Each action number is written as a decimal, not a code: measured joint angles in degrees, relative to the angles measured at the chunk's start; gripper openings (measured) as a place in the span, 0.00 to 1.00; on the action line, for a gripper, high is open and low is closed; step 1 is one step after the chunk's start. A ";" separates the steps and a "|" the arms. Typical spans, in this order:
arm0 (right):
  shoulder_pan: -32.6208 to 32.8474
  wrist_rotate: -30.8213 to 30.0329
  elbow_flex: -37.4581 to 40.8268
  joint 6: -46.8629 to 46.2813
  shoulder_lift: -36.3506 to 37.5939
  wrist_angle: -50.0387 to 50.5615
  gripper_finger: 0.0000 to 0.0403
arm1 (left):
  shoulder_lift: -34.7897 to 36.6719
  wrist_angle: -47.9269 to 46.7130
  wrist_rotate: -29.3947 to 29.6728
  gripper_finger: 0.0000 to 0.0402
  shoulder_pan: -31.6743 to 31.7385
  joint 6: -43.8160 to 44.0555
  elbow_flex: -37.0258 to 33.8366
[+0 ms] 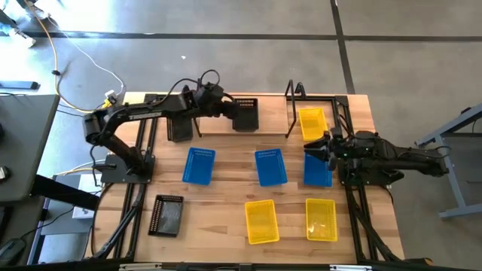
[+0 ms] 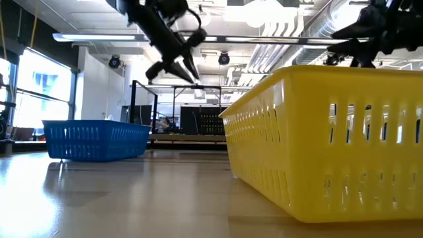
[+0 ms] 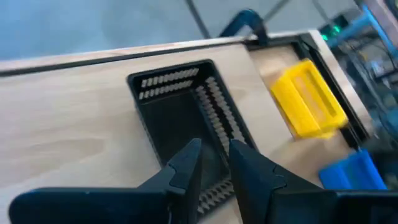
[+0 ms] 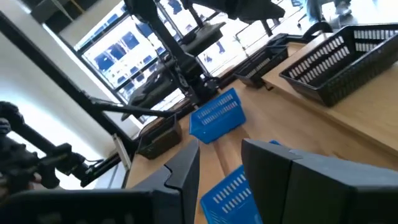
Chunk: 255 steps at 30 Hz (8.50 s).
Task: Stack baskets on shelf by color
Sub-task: Put the middle blue bin on the shelf, then put the bottom left yellow bin on the shelf
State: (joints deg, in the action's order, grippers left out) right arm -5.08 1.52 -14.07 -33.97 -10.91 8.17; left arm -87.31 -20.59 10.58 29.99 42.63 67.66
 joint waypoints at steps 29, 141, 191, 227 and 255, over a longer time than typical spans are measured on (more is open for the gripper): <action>11.33 2.57 -27.28 17.39 -40.29 24.29 0.26 | 13.05 -17.78 -6.57 0.18 -20.37 -13.46 0.00; -17.97 -5.69 -37.61 64.69 -73.86 17.54 0.00 | 13.01 -17.74 -6.99 0.18 -22.22 -12.69 -0.02; -11.24 -18.55 -37.61 54.30 -73.86 17.12 0.21 | 13.01 -17.76 -12.70 0.18 -22.22 -14.82 -0.02; -1.47 -22.12 -37.68 34.86 -63.46 19.63 0.21 | 11.51 -16.30 -21.90 0.18 -24.61 -17.27 -0.22; 12.33 -29.89 -54.51 15.92 -62.52 32.54 0.21 | -5.79 5.54 -19.50 0.18 -42.99 -8.25 1.83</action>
State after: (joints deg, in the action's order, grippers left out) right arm 7.25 -28.38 -68.58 -18.04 -73.43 40.71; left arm -93.09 -15.05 -8.92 -13.00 34.38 69.48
